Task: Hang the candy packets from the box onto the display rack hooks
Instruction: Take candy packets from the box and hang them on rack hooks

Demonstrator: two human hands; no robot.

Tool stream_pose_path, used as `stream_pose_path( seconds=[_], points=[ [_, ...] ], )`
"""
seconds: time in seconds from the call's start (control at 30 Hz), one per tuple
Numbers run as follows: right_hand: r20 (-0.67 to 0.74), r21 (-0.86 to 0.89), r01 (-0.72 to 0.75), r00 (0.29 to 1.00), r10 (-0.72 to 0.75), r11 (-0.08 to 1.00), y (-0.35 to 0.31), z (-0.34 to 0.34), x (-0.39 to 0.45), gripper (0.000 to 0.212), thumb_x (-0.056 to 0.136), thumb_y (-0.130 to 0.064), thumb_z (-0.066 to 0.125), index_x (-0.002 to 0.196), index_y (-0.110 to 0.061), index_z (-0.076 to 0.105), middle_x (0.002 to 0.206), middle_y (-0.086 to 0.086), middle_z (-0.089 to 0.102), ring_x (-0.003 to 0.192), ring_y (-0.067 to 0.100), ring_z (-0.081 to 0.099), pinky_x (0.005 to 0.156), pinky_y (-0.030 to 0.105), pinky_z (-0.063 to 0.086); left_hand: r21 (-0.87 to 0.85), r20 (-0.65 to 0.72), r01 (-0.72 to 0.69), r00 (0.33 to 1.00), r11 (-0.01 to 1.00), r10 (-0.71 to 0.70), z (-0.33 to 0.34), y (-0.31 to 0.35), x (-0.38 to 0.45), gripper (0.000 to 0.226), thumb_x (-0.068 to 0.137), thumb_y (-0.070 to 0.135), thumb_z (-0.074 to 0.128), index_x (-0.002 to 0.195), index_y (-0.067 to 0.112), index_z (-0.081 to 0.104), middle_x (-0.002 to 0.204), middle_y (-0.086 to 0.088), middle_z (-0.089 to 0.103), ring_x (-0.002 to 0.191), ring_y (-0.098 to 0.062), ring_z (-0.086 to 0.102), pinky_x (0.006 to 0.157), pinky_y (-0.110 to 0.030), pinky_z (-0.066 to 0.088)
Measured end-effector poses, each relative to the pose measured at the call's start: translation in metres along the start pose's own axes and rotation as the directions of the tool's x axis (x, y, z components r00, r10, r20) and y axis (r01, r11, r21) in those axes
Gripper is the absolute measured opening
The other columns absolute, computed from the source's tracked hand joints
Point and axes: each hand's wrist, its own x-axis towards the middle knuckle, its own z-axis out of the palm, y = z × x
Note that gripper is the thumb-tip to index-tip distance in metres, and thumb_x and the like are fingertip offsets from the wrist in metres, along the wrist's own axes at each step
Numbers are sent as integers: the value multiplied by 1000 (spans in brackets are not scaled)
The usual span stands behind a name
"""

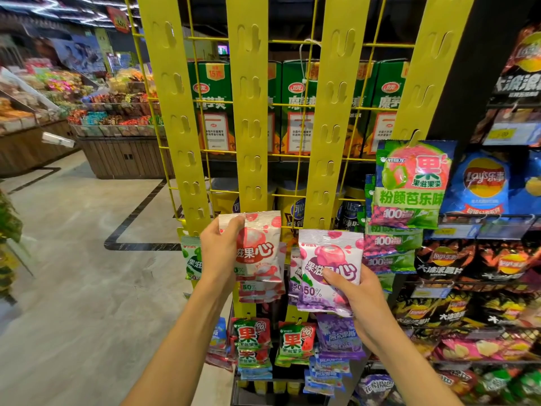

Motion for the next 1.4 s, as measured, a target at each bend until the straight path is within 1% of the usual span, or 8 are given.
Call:
stream_pose_path(
  seconds=[0.17, 0.33, 0.5, 0.6, 0.83, 1.07, 1.23, 1.4],
  points=[
    [-1, -7, -12, 1000, 12, 1000, 1, -2, 2, 22, 93, -13, 69, 114, -22, 70, 105, -5, 78, 97, 13, 74, 85, 33, 54, 46, 3, -110, 994, 993, 110, -1, 4, 1, 9, 100, 13, 61, 105, 20, 63, 88, 0, 76, 72, -17, 77, 53, -26, 59],
    [4, -24, -28, 1000, 29, 999, 3, -4, 4, 24, 93, -16, 70, 117, -21, 70, 108, -4, 78, 101, 15, 73, 90, 38, 54, 142, 67, -223, 974, 964, 215, -1, 2, 4, 5, 103, 22, 60, 105, 25, 62, 107, -3, 70, 82, -15, 77, 57, -28, 60],
    [-1, -33, -37, 999, 37, 999, 4, -6, 8, 25, 93, -18, 71, 117, -22, 70, 109, -4, 77, 101, 15, 73, 92, 39, 53, 344, 235, -394, 915, 852, 328, -3, 3, 7, 25, 105, 14, 53, 100, 36, 63, 105, 15, 70, 92, -8, 73, 61, -25, 61],
    [5, -37, -34, 999, 34, 999, 4, -7, 11, 24, 93, -17, 70, 117, -21, 70, 109, -4, 77, 102, 16, 73, 92, 39, 54, 452, 301, -472, 880, 757, 368, -3, 3, 10, 24, 106, 14, 49, 105, 31, 67, 104, 21, 69, 95, 4, 68, 66, -21, 60],
    [16, -26, -36, 999, 37, 999, 7, -9, 13, 26, 93, -17, 69, 119, -22, 69, 110, -6, 77, 103, 13, 73, 92, 37, 55, 502, 329, -487, 872, 715, 363, -5, -1, 16, 16, 107, 15, 47, 106, 24, 61, 101, 19, 67, 88, 9, 67, 63, -22, 61],
    [2, -20, -50, 999, 50, 999, 12, -10, 18, 23, 93, -16, 70, 115, -22, 71, 107, -5, 78, 100, 14, 73, 84, 34, 54, 492, 293, -451, 891, 745, 346, -6, -5, 24, 28, 103, -5, 43, 99, 19, 57, 102, 18, 67, 96, 15, 65, 69, -16, 59],
    [-5, -19, -65, 998, 65, 998, 15, -11, 21, 23, 92, -15, 71, 113, -22, 71, 107, -3, 78, 101, 18, 73, 89, 38, 55, 468, 231, -463, 886, 753, 401, -1, -9, 27, 29, 99, -12, 44, 95, 12, 60, 95, 6, 70, 94, 8, 68, 66, -13, 56],
    [-9, -22, -74, 997, 74, 997, 19, -11, 23, 25, 91, -16, 73, 114, -23, 71, 109, -4, 77, 104, 16, 72, 96, 42, 54, 470, 180, -438, 897, 766, 403, 5, -15, 29, 26, 100, -9, 46, 89, 9, 62, 94, 7, 69, 92, -6, 70, 67, -24, 59]
  ],
)
